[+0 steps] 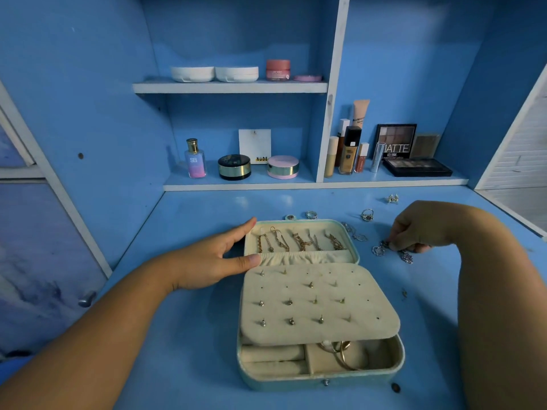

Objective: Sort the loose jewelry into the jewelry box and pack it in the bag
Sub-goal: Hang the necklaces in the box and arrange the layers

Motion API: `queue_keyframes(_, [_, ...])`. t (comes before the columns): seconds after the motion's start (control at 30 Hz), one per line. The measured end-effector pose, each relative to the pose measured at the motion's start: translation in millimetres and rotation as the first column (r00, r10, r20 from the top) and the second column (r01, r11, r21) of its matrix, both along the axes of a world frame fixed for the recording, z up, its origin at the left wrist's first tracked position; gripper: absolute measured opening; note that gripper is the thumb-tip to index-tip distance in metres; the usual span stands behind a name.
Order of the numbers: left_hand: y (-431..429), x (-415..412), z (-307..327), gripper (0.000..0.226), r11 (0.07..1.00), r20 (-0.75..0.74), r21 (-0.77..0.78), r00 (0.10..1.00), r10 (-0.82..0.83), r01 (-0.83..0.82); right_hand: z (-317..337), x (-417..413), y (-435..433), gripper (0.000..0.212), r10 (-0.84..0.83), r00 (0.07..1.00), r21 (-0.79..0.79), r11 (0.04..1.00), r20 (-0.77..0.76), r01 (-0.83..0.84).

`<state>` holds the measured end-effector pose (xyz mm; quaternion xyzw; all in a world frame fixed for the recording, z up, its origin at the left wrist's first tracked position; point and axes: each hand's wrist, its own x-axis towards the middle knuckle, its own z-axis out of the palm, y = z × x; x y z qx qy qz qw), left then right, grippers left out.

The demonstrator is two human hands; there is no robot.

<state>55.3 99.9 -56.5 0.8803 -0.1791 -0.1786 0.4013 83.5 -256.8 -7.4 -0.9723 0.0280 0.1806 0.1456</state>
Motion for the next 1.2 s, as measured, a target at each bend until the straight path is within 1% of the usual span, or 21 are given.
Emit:
queue_keyframes(0.07, [1,1,-1,0.092,1.0,-0.006,-0.003,1.0,0.001,-0.001,0,0,2,0.02,0.002,1.0,-0.023,1.0,-0.005,-0.003])
queue_keyframes(0.1, [2,1,-1,0.092,1.0,-0.005,-0.006,1.0,0.001,-0.001,0,0,2,0.022,-0.006,1.0,-0.009,1.0,-0.004,0.006])
queue_keyframes(0.13, [2,2,-1,0.091,1.0,-0.006,-0.009,1.0,0.002,-0.002,0,0,1,0.023,-0.026,1.0,0.026,0.999,0.001,0.026])
queue_keyframes(0.2, [2,2,-1,0.091,1.0,-0.004,-0.008,1.0,0.003,-0.003,1,-1,-1,0.02,-0.09,0.995,0.15,0.985,0.038,0.083])
queue_keyframes(0.3, [3,4,-3,0.09,1.0,0.004,-0.003,1.0,0.012,-0.012,5,-2,-4,0.016,-0.174,0.96,0.307,0.946,0.22,0.101])
queue_keyframes(0.37, [5,5,-4,0.092,1.0,0.007,-0.012,1.0,0.02,-0.02,7,-3,-1,0.015,-0.2,0.917,0.426,0.904,0.344,0.037])
queue_keyframes(0.43, [5,5,-5,0.102,1.0,0.016,-0.018,1.0,0.026,-0.026,9,-4,6,0.013,-0.219,0.881,0.565,0.823,0.418,-0.063])
queue_keyframes(0.53, [2,3,-4,0.091,0.999,0.027,-0.028,0.999,0.035,-0.034,13,-4,15,0.011,-0.29,0.818,0.725,0.657,0.497,-0.207])
queue_keyframes(0.63, [-1,1,-3,0.086,0.998,0.056,-0.019,0.997,0.054,-0.053,20,-5,20,0.014,-0.359,0.761,0.805,0.484,0.541,-0.344])
queue_keyframes(0.67, [-2,1,-2,0.084,0.996,0.07,-0.032,0.994,0.084,-0.082,21,-6,24,0.014,-0.358,0.757,0.814,0.436,0.547,-0.382])
queue_keyframes(0.7, [-4,0,-2,0.08,0.991,0.095,-0.056,0.987,0.127,-0.122,21,-7,30,0.013,-0.342,0.759,0.813,0.417,0.554,-0.406])
queue_keyframes(0.73, [-8,-1,-1,0.076,0.983,0.137,-0.08,0.975,0.177,-0.168,21,-8,37,0.012,-0.31,0.764,0.801,0.427,0.566,-0.421])
queue_keyframes(0.8, [-20,-2,2,0.063,0.964,0.275,-0.131,0.926,0.26,-0.232,17,-10,53,0.01,-0.225,0.769,0.756,0.475,0.599,-0.451])
queue_keyframes(0.83, [-28,-1,5,0.056,0.963,0.349,-0.128,0.898,0.269,-0.238,14,-9,61,0.009,-0.187,0.772,0.737,0.494,0.608,-0.461])
queue_keyframes(0.87, [-36,0,9,0.052,0.969,0.404,-0.094,0.881,0.247,-0.229,10,-8,66,0.008,-0.157,0.776,0.723,0.51,0.611,-0.466])
queue_keyframes(0.9, [-44,2,13,0.053,0.978,0.438,-0.039,0.876,0.202,-0.205,6,-7,70,0.008,-0.133,0.782,0.714,0.521,0.609,-0.468])
queue_keyframes(0.97, [-61,7,23,0.061,0.985,0.439,0.084,0.893,0.101,-0.153,-1,-4,72,0.008,-0.103,0.792,0.702,0.541,0.602,-0.463])
queue_keyframes(1.0, [-70,10,27,0.059,0.985,0.416,0.106,0.906,0.078,-0.133,-3,-3,73,0.008,-0.091,0.795,0.693,0.556,0.599,-0.459])
queue_keyframes(1.03, [-79,11,29,0.055,0.988,0.396,0.092,0.915,0.077,-0.123,-5,-4,73,0.007,-0.081,0.798,0.687,0.565,0.597,-0.457])
queue_keyframes(1.1, [-94,14,29,0.047,0.993,0.361,-0.008,0.926,0.111,-0.116,-6,-5,74,0.005,-0.072,0.802,0.69,0.559,0.593,-0.46])
queue_keyframes(1.2, [-102,17,15,0.024,0.979,0.37,-0.159,0.911,0.181,-0.13,-7,-5,75,0.003,-0.064,0.798,0.685,0.557,0.599,-0.469])
